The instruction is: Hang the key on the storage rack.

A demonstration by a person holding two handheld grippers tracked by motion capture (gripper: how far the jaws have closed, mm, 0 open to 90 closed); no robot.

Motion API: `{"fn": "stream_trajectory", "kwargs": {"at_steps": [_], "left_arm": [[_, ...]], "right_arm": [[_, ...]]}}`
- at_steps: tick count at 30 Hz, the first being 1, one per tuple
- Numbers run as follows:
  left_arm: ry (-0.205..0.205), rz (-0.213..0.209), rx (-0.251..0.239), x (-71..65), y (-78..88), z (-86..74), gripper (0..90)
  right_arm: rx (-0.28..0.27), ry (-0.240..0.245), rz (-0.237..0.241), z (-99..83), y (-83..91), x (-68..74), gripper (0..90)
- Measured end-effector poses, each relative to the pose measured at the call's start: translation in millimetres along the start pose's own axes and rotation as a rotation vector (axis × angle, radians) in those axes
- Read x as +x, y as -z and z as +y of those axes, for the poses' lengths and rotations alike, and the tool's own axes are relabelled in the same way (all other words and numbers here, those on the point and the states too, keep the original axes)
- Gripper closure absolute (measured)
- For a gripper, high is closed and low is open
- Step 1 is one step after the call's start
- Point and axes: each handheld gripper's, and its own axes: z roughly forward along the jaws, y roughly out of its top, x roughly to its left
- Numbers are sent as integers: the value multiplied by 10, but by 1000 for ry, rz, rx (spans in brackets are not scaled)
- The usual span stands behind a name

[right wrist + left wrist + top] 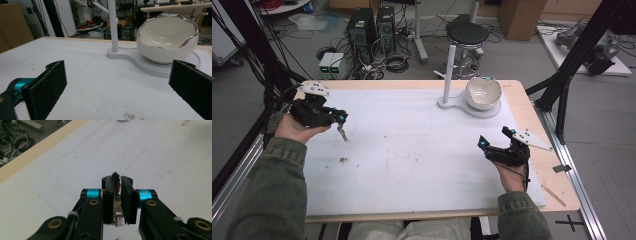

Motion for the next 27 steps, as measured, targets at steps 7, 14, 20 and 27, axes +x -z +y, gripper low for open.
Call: {"fn": "stream_trajectory", "kwargs": {"at_steps": [7,14,20,27], "left_arm": [[-37,-18,9,-10,-97,331,807],[-77,-39,4,-59,-179,572,807],[-79,-67,5,-71,-283,752,807],[-46,-79,-9,-27,-415,916,808]], "right_arm": [[-3,0,-5,0,-6,-8,5],[-3,-7,-6,1,3,1,5],[-3,-5,0,-3,-8,-11,5],[-5,-8,0,-1,-3,-12,5]]}}
